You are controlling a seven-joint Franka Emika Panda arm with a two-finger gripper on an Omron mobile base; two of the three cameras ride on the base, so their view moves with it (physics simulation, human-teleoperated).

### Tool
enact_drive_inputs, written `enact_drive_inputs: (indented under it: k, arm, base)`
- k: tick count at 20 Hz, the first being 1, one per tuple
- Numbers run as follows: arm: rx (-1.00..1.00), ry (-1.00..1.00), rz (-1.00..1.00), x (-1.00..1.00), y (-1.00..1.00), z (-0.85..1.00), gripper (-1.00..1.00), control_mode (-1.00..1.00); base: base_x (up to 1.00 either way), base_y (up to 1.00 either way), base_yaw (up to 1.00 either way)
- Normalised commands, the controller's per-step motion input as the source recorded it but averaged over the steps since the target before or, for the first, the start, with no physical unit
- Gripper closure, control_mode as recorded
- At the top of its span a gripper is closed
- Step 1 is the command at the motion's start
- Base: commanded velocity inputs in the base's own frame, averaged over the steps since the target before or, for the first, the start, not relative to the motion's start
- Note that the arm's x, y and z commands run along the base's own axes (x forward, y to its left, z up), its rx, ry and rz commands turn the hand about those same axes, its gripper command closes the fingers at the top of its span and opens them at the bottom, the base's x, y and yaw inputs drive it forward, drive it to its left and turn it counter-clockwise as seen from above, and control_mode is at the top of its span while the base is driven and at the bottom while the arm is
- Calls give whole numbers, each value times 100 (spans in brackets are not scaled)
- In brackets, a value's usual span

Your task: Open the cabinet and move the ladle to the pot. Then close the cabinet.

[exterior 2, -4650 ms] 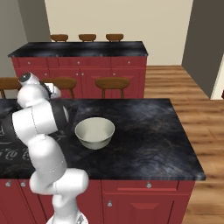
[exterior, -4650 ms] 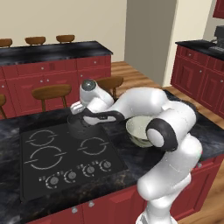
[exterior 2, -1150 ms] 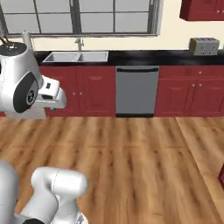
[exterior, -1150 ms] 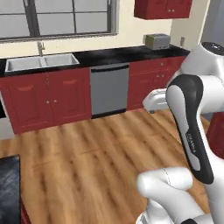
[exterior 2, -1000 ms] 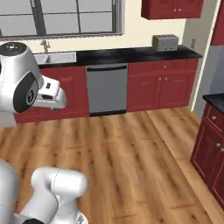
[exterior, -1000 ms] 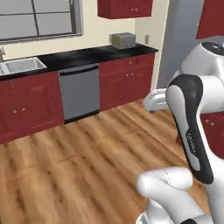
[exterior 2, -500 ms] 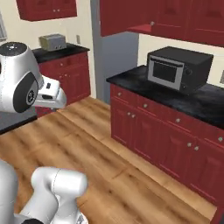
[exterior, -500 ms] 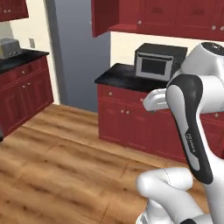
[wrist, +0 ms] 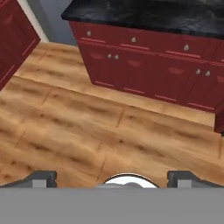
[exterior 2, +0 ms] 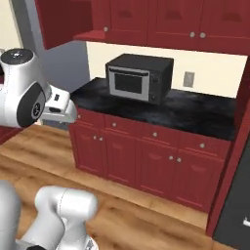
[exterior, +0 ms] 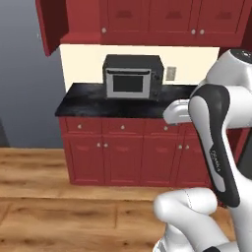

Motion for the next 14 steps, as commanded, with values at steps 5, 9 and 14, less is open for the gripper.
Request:
enact_drive_inputs:
  k: [5, 9, 14]
  arm:
    - [0, 0, 0, 0, 0, 0, -100, 100]
    - [0, 0, 0, 0, 0, 0, -100, 100]
    - [0, 0, 0, 0, 0, 0, -100, 100]
  base:
    - [100, 86, -37]
    - [100, 82, -36]
    - [100, 61, -29]
